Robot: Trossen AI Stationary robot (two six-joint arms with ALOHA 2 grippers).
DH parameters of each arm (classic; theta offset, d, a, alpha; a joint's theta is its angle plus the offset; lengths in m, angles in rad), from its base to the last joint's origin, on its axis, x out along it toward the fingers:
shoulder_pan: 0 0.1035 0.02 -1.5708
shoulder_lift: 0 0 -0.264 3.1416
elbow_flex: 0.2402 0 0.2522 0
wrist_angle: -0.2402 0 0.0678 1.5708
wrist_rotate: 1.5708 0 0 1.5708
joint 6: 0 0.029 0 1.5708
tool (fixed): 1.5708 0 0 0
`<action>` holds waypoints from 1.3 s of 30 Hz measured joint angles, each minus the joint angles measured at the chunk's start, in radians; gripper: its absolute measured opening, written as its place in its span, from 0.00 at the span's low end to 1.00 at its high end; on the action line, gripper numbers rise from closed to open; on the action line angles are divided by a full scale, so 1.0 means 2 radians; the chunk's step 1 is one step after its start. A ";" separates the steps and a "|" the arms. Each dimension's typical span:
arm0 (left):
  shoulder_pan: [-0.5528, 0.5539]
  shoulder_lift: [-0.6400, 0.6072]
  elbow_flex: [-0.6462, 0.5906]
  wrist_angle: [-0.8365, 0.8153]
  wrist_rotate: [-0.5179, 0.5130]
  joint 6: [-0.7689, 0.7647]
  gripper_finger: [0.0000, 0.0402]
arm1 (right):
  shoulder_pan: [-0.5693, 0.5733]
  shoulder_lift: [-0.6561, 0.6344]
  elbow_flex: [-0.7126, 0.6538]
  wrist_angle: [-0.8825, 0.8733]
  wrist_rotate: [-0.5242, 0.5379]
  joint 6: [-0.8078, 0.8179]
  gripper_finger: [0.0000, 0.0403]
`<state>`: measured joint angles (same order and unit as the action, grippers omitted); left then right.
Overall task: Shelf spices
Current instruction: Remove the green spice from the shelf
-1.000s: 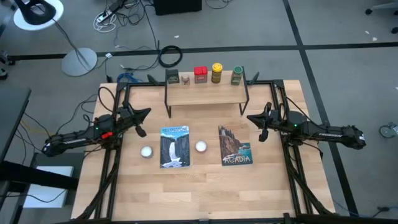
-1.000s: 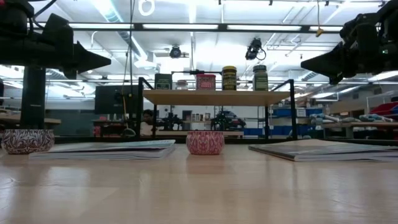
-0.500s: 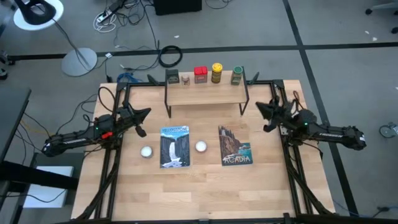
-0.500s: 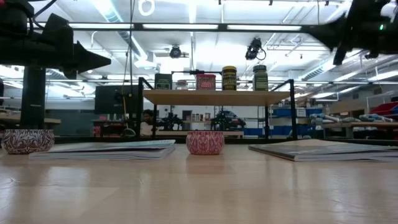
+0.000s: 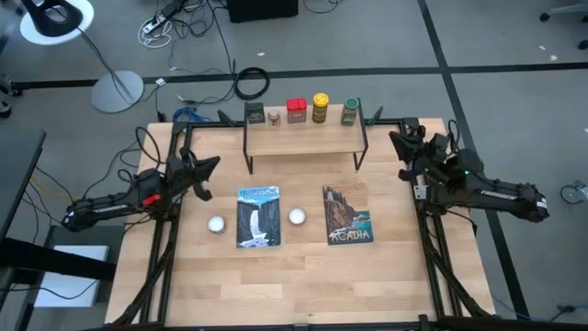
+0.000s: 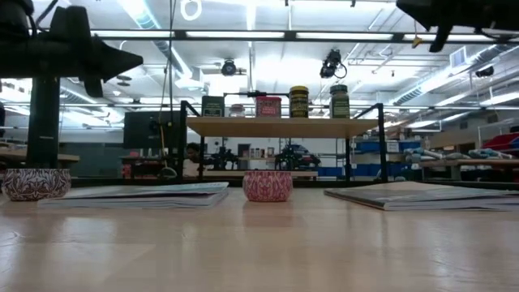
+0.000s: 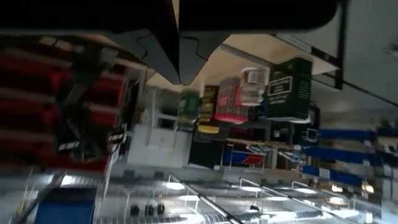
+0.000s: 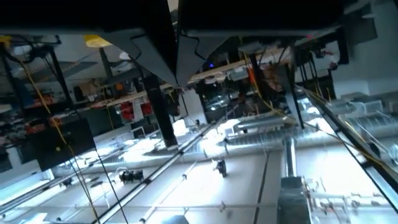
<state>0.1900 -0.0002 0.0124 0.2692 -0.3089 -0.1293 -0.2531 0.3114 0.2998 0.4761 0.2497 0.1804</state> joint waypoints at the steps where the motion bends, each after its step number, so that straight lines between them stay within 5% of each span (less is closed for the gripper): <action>1: 0.000 0.000 0.000 0.004 0.000 -0.016 0.00 | -0.005 0.014 0.013 -0.011 0.000 0.000 0.03; 8: 0.000 0.000 0.000 0.006 0.002 -0.076 0.00 | -0.065 0.138 0.144 -0.141 -0.030 0.001 0.03; 18: 0.000 0.000 0.000 0.031 0.048 -0.082 0.00 | -0.169 0.308 0.288 -0.205 -0.205 -0.040 0.03; 21: 0.000 0.000 0.000 0.047 0.051 -0.088 0.00 | -0.189 0.338 0.298 -0.207 -0.217 -0.056 0.03; 39: 0.000 0.035 0.004 0.183 0.091 -0.085 0.00 | -0.265 0.344 0.299 -0.228 -0.218 -0.074 0.03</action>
<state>0.1898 0.0688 0.0206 0.6354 -0.1276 -0.2989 -0.7823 1.0001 0.8974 0.0198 -0.1860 0.0329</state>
